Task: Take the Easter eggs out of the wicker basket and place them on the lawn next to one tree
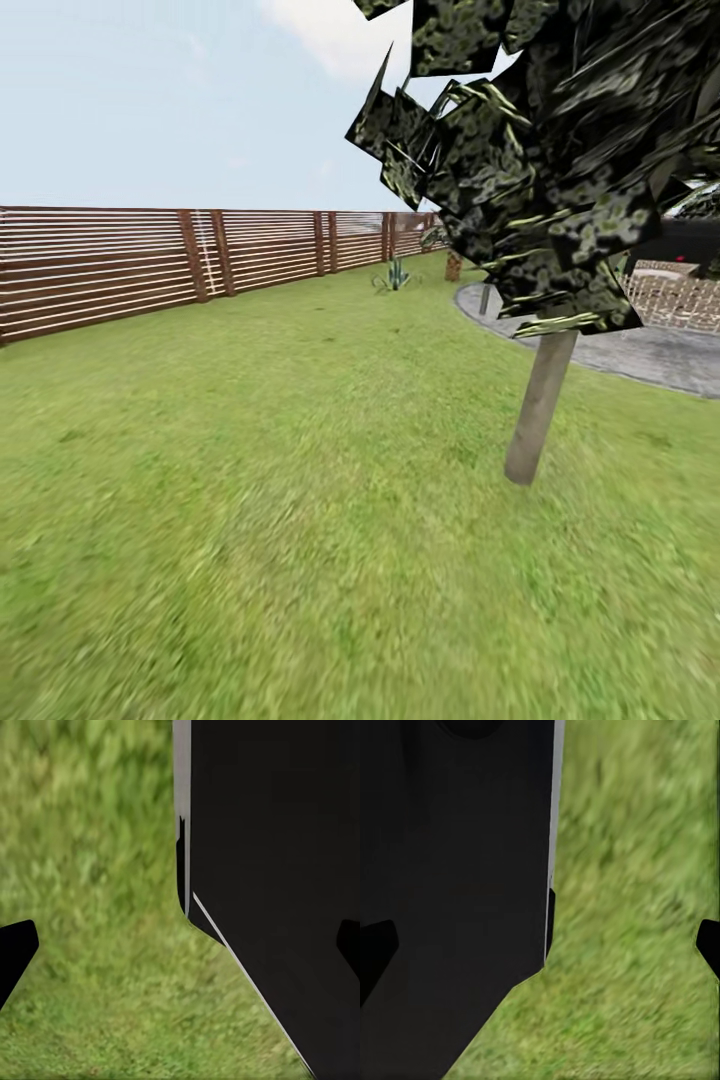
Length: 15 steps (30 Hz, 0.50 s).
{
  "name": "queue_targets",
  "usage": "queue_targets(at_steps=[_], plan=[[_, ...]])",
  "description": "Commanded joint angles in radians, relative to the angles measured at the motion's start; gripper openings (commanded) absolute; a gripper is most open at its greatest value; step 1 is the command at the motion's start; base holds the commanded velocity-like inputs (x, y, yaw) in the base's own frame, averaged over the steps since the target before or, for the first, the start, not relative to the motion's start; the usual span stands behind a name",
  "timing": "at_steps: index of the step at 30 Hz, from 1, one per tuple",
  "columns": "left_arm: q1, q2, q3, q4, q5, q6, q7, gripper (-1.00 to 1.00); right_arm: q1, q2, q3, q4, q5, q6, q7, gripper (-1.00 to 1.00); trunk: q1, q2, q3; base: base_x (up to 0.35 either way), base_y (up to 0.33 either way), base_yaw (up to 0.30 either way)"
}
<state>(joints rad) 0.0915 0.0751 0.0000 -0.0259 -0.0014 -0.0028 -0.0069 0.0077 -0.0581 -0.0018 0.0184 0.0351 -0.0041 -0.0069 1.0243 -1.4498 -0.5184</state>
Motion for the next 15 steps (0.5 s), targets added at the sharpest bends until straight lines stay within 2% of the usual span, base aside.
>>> queue_targets(at_steps=[1,9,15], plan=[[0.000,0.000,0.000,-0.002,0.000,0.000,-0.001,1.00,0.000,0.000,0.000,0.000,0.004,0.000,-0.001,1.00,0.001,0.000,0.000,0.341,0.000,0.253],[0.000,0.000,0.000,-0.002,0.000,0.000,-0.001,1.00,0.000,0.000,0.006,0.000,0.006,0.000,-0.001,1.00,0.001,0.000,0.000,0.341,0.000,0.249],[0.000,0.000,0.000,-0.002,0.000,0.000,-0.001,1.00,0.000,0.000,0.006,0.000,0.006,0.000,-0.001,1.00,0.001,0.000,0.000,0.341,0.000,0.134]])
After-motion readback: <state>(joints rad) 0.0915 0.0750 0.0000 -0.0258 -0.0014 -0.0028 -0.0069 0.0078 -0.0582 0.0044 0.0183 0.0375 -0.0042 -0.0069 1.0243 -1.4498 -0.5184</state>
